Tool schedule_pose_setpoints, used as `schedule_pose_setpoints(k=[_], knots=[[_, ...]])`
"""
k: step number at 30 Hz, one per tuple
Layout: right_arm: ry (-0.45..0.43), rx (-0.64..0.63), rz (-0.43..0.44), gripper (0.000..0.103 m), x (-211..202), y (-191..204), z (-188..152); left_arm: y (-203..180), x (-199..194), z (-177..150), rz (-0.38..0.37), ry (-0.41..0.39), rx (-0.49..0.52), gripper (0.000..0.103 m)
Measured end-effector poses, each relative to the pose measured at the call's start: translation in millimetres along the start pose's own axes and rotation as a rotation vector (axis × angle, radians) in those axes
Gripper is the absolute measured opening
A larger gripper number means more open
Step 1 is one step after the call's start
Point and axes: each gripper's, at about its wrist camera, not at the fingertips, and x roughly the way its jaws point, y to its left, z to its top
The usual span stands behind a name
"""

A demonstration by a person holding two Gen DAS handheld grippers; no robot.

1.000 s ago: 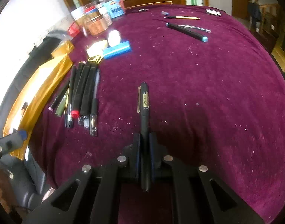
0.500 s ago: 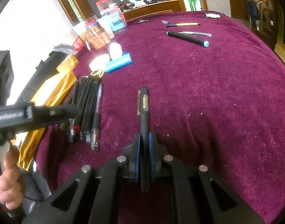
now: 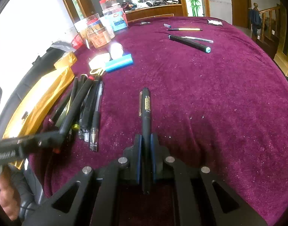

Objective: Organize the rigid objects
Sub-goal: 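Grasp the black pen with a gold clip with the right tool, then grasp the red-capped black marker with the left tool while the right tool holds the pen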

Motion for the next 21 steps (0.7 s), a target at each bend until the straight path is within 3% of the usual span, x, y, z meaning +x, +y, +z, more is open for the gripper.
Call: schedule_pose_setpoints(k=[8, 21], knots=[[0.029, -0.015, -0.042, 0.008, 3.3, 7.0, 4.9, 9.9, -14.9, -18.0, -0.022, -0.041, -0.007, 0.012], [0.008, 0.150, -0.032, 0.007, -5.2, -1.1, 11.8, 20.0, -38.1, -24.0, -0.097, -0.084, -0.040, 0.011]])
